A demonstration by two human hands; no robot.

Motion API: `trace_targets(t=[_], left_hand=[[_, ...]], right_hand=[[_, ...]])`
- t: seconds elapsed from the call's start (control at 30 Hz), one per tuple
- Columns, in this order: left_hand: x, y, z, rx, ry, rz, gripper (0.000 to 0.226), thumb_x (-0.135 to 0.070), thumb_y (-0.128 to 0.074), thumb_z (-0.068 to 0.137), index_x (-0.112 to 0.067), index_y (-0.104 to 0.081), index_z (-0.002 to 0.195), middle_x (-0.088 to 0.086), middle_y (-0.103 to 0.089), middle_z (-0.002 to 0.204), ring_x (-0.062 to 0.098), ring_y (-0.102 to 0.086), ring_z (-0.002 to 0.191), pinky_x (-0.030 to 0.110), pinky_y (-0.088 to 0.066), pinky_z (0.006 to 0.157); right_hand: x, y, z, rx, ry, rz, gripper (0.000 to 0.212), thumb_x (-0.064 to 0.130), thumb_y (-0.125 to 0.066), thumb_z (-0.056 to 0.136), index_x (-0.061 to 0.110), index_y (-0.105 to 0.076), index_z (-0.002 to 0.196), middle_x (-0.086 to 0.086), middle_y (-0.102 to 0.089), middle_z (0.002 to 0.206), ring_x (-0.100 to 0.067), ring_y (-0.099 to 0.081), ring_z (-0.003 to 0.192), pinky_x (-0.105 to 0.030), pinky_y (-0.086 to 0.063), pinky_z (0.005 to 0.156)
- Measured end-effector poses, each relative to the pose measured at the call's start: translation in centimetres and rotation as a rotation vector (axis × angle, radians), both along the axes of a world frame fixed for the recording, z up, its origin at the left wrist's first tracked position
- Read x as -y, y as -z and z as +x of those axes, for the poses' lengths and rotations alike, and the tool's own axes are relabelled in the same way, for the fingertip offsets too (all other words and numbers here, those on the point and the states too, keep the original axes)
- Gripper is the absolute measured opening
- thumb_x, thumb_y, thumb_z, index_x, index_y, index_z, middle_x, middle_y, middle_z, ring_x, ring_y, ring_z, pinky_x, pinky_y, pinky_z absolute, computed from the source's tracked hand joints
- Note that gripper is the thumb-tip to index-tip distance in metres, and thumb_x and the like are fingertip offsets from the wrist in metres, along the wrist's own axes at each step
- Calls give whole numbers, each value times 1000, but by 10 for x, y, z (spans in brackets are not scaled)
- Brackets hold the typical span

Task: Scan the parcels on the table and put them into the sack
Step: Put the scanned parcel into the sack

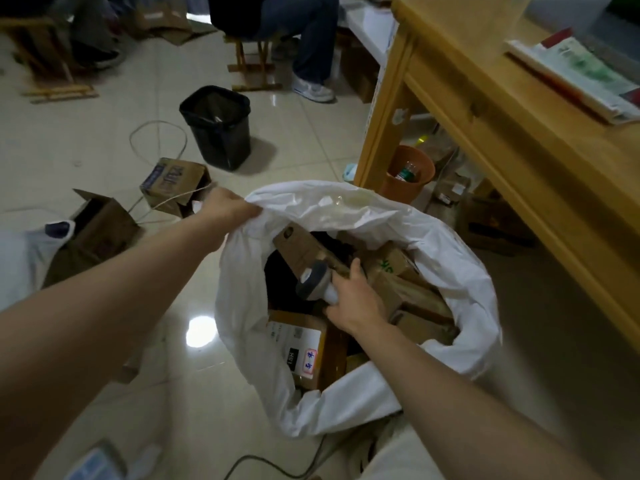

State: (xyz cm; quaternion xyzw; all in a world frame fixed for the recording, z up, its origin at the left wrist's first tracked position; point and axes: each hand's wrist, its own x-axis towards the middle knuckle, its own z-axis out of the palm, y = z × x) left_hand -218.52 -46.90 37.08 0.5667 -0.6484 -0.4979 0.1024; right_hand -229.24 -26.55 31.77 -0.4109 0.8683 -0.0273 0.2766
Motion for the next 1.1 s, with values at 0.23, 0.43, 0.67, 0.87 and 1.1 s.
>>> trace_targets(t=[0.23, 0.43, 0.67, 0.87, 1.1], left_hand=[[-27, 0, -17, 163, 48, -122, 67, -45, -70, 74, -6, -51, 125, 19, -56, 122, 38, -55, 109, 49, -45, 97], [-93, -32, -61, 354, 340, -476, 79, -47, -60, 86, -18, -24, 150, 14, -31, 151, 35, -28, 139, 54, -20, 112], [-211, -80, -127, 209, 707, -669, 79, -44, -60, 88, -27, -17, 153, 4, -21, 158, 27, -16, 145, 51, -12, 115], [-318, -133, -179, -21, 990, -819, 74, -40, -59, 88, -23, -22, 151, 1, -30, 154, 23, -23, 143, 45, -15, 115], [-451, -192, -243, -249, 1255, -783, 74, -31, -59, 91, -11, -22, 152, 9, -35, 152, 26, -33, 138, 35, -31, 109]], right_hand=[[-36, -33, -22, 240, 336, -308, 34, 28, -71, 84, 14, -57, 111, -2, -62, 105, -19, -61, 96, -38, -53, 83], [-80, -93, -39, 743, 729, -503, 26, 24, -67, 89, 9, -57, 107, -13, -68, 79, -19, -66, 63, -28, -56, 58], [-172, -172, -55, 914, 1017, -565, 39, 34, -65, 89, -4, -60, 96, -17, -67, 65, -20, -63, 49, -25, -54, 45], [-294, -228, -71, 1071, 1144, -1105, 26, 26, -54, 93, 1, -54, 99, -6, -56, 59, -12, -48, 38, -17, -41, 36], [-428, -278, -91, 963, 1320, -1579, 19, 20, -54, 89, 1, -54, 89, -7, -55, 67, -13, -48, 42, -18, -44, 39]])
